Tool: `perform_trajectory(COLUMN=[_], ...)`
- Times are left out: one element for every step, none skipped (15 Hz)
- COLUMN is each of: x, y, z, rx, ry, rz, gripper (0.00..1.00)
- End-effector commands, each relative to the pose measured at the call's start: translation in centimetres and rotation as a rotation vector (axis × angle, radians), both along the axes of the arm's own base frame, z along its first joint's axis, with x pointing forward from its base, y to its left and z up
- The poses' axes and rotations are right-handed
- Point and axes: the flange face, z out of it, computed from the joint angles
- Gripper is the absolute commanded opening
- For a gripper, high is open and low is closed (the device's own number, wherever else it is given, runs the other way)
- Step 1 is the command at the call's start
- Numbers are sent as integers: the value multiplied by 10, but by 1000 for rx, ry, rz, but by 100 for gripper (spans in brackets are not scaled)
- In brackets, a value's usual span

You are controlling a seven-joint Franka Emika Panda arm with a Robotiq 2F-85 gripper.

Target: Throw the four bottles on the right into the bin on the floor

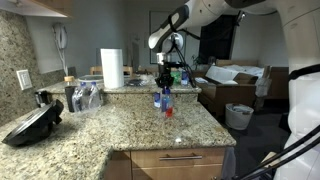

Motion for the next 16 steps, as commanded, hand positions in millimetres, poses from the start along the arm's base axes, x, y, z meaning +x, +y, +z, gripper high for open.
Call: perform_trajectory(x=[-21,-25,-29,-33,-37,-41,-44,-46,-49,-51,-53,-53,-54,-54,-54,-54], y=[-3,-2,-1,1,2,4,6,8,10,11,12,13,15,16,17,18], z=[2,0,-1,-1,-1,-1,-1,0,0,1,1,2,2,1,1,1], rx=[34,35,31,29,24,21,21,22,22,22,22,23,21,23,24,24], ry=[-10,-3,3,5,4,4,0,0,-2,-6,-12,-20,-20,-20,-21,-25], rz=[9,12,14,18,24,28,34,37,42,45,46,52,53,57,59,63], gripper=[61,69,74,81,87,95,98,100,100,100,100,75,75,70,62,56])
